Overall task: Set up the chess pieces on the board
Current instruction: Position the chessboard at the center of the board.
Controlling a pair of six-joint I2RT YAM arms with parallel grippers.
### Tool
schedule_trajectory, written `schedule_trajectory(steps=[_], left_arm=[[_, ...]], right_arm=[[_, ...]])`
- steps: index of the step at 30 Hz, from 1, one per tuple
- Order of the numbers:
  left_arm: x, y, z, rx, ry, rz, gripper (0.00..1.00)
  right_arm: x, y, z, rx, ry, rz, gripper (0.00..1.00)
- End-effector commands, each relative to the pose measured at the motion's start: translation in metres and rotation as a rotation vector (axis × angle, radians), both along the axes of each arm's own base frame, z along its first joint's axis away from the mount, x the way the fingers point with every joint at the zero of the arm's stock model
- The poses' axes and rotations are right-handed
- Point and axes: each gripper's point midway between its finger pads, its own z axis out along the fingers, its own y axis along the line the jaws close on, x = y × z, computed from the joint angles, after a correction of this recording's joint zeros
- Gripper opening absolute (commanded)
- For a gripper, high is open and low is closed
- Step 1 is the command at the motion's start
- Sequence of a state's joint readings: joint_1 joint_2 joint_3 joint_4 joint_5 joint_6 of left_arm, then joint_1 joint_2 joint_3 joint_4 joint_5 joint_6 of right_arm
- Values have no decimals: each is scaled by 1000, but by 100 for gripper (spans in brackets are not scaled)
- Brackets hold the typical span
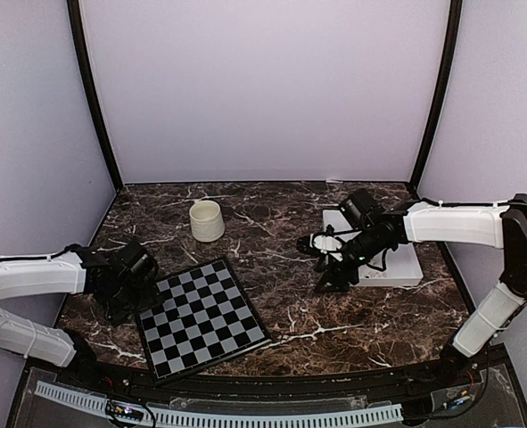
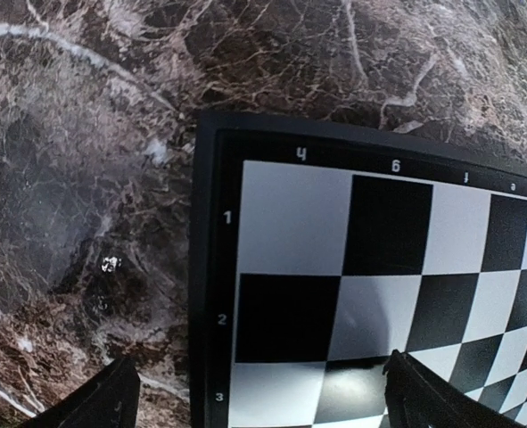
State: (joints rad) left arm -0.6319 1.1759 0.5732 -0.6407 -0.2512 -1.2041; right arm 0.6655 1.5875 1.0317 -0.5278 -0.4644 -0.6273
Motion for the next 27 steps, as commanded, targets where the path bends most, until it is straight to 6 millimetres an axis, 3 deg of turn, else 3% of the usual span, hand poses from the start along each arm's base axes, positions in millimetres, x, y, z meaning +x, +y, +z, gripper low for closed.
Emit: schedule_trajectory(steps=[1,3,8,16,22,24,27], left_arm=[[-8,-2,-12,-57,10,59,99],[-7,-11,-17,-98,5,22,99],[21,-59,-3,-299,-126,-135,94],[51,-117,13,-394,-190,-297,93],[89,-159,18,-422,-234,-375,92],[97,-167,18,-418,-234,-390,91],[101,-163,20,-371,-237,-396,91]], right_arm=[[-3,2,1,10,3,10,66],[-3,3,1,12,6,11,66],[-3,3,-2,7,13,11,66],[-7,4,-10,-18,15,30,66],[-25,7,-15,-48,10,95,67],[-33,7,-15,-54,12,118,68],[-45,4,-20,-103,-5,155,70]])
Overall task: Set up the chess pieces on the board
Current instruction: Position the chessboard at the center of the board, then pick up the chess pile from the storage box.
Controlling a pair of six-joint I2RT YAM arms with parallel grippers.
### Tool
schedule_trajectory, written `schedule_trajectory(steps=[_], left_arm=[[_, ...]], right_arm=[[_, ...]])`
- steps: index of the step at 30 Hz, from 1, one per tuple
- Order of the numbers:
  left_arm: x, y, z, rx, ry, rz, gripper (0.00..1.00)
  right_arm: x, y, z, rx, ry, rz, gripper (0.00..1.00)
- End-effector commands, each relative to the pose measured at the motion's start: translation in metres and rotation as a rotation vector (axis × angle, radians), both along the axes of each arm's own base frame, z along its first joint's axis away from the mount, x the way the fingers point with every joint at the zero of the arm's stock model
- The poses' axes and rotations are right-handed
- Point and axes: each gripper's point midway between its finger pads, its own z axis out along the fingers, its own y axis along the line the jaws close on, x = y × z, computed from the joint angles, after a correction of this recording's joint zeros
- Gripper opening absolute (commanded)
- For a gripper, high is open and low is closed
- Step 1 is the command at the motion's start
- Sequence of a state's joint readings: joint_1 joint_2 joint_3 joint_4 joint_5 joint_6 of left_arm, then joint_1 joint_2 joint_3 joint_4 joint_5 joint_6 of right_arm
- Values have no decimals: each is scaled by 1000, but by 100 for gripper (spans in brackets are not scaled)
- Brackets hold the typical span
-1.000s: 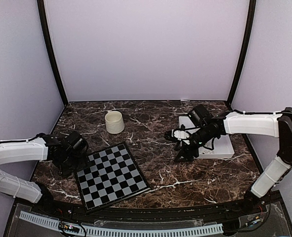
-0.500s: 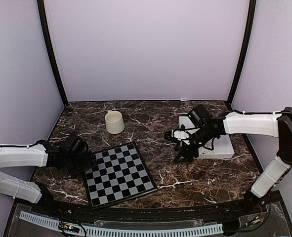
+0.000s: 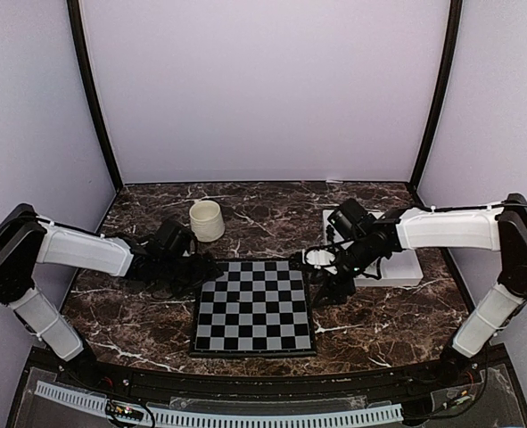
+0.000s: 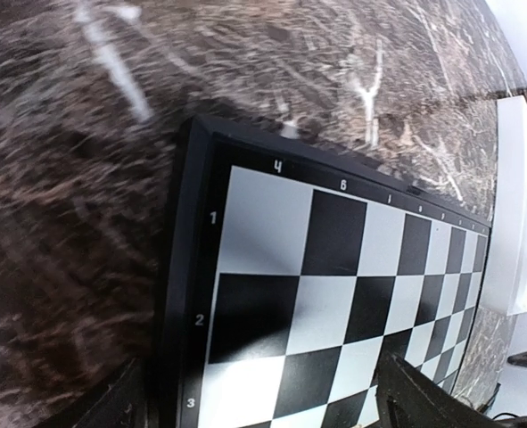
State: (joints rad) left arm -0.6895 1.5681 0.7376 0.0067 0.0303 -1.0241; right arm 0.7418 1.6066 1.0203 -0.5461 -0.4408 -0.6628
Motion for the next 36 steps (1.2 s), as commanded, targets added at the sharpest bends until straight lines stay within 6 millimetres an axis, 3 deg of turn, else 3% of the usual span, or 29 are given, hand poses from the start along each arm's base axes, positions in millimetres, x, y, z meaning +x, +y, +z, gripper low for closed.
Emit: schedule_trajectory(steps=[1,5,8,12,15,18,20,23,26,32,36], left_arm=[[9,-4,15,39,-64,-51,91],[18,17,49,169,-180,-69,91],[31,25,99,281,-340,-146,92],[53,24,165,384,-582,-228,97],[73,23,214,417,-749,-184,99],[88,6,253,409,-900,-209,99],[92,-19,268,375,-967,-319,97],[98,-60,274,294,-1008,-470,84],[100,-88,261,225,-1025,-575,76],[81,-103,214,138,-907,-713,64],[73,-112,209,79,-867,-729,63]], right_arm=[[-22,-7,-7,-63,-10,67,70],[-20,-13,3,-73,-24,46,70],[-9,-13,22,-18,10,-4,70],[25,-24,51,64,34,-115,68],[61,-43,74,116,11,-233,66],[92,-63,90,151,-4,-359,63],[112,-78,93,159,-14,-455,62],[133,-98,90,148,-16,-563,58],[147,-116,78,119,-19,-643,48],[162,-144,50,-7,-20,-715,33],[166,-156,34,-79,-18,-741,28]])
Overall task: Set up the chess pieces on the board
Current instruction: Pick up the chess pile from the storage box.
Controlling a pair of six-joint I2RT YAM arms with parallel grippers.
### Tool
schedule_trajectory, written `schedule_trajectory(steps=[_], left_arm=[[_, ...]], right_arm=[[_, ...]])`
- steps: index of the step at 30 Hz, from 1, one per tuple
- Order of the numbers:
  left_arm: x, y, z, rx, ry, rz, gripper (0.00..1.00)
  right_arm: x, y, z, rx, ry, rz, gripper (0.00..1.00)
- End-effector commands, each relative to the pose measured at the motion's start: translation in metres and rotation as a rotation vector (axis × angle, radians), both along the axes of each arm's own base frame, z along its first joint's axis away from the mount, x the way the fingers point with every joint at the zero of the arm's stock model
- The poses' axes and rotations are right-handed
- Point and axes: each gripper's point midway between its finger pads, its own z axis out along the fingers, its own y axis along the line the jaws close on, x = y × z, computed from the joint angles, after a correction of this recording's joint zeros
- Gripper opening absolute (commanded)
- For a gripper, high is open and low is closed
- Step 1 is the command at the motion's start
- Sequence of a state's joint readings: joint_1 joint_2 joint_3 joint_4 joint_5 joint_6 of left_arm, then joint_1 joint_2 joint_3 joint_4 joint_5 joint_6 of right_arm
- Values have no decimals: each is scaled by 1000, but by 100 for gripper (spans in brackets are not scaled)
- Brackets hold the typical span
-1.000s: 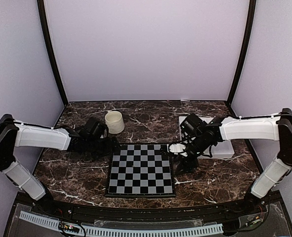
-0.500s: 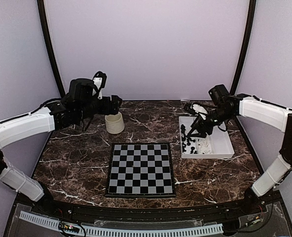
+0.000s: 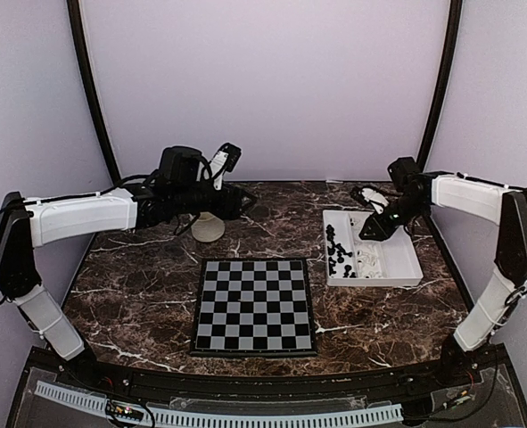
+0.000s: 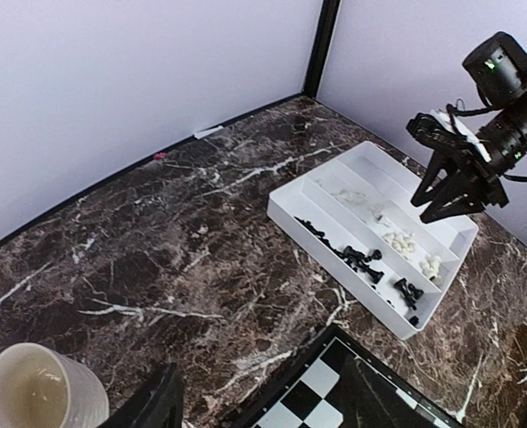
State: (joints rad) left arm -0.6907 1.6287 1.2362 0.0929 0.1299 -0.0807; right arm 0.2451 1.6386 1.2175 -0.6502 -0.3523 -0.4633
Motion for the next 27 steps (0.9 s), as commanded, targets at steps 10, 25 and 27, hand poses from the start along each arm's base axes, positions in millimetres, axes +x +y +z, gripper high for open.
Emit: schedule_trajectory(steps=[10,25,27], left_arm=[[-16,-13,-1,-42,72,-76,63],[-12,-17,-20,-22,128,-72,64],[-13,-18,-21,-21,130,-74,64]], right_arm=[[48,-26,-27,-118,3,-130,22],[71,-10,-31,-85,22,-131,21],[78,-18,-34,-104,17,-158,21]])
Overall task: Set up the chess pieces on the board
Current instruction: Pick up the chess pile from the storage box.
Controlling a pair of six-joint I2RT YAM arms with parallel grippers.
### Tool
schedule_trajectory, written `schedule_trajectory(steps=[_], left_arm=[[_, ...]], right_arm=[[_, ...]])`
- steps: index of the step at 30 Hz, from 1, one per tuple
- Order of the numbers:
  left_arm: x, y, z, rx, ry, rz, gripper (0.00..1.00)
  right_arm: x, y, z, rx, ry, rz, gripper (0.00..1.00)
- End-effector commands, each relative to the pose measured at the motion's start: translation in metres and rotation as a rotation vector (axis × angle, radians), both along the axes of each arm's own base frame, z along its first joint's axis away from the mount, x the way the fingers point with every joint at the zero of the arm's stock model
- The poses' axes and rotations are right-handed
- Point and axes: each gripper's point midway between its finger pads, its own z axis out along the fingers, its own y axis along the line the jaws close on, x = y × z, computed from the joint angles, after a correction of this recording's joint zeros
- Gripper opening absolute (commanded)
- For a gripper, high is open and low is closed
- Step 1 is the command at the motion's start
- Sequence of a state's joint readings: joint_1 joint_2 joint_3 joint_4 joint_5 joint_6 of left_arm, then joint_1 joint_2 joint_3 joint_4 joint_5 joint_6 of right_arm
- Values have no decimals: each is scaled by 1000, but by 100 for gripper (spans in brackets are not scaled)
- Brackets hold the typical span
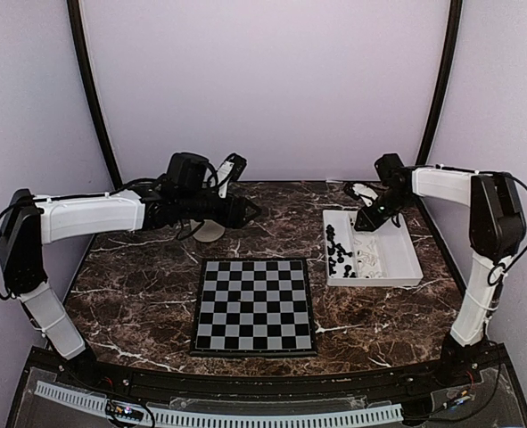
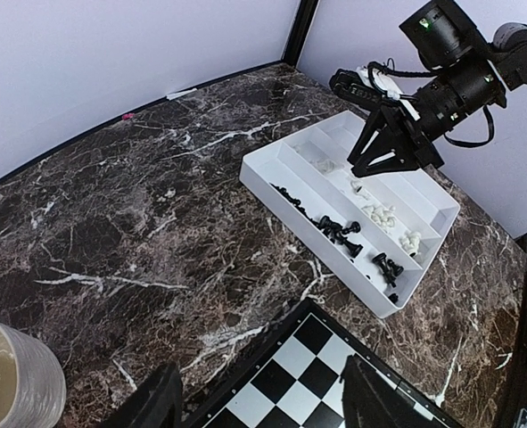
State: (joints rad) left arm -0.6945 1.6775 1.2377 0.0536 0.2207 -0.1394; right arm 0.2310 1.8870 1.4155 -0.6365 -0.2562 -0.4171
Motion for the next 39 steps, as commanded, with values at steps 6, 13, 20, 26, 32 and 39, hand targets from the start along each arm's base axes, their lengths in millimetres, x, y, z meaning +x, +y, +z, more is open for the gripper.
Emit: schedule_trajectory(steps=[6,13,20,26,32,39], left_arm=[[-1,-6,8,-9,7,-17,64],[-1,-7,6,-7,17,-24,64],[-2,-8,4,-7,22,-30,64],[-2,-9,1,-3,28,-33,64],[-3,-11,1,-5,34,-42,64],[-3,-11,0,-3,36,-42,64]], right_arm=[[30,-23,-17,-92,-2,-97,25],[37,-28,-36,-135,40,-120,30],[39,-34,-51,-174,57,-130,32],[42,-33,-48,-172,46,-134,33],[38,-33,-54,-179,72,-113,35],[28,-31,-64,-169,115,-96,31]])
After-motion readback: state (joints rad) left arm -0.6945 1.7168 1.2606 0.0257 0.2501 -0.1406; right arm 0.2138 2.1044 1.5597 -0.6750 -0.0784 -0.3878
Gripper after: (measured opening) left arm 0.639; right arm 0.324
